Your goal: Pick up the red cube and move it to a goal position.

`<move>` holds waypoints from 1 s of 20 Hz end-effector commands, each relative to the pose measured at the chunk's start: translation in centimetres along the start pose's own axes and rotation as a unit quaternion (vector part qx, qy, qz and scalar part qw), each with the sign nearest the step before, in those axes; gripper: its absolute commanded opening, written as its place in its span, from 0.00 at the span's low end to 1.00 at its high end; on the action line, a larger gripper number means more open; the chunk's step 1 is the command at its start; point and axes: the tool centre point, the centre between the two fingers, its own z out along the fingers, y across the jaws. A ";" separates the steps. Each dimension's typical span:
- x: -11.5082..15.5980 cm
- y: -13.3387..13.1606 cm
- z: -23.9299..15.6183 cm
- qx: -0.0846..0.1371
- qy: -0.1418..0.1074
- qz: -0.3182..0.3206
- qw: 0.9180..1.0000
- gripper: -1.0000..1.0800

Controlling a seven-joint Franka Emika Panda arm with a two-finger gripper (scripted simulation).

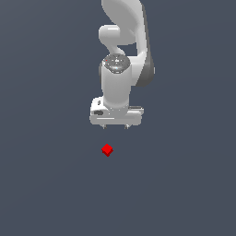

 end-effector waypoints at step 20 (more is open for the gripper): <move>2.1 1.5 6.9 0.003 -0.004 0.149 0.989 0.96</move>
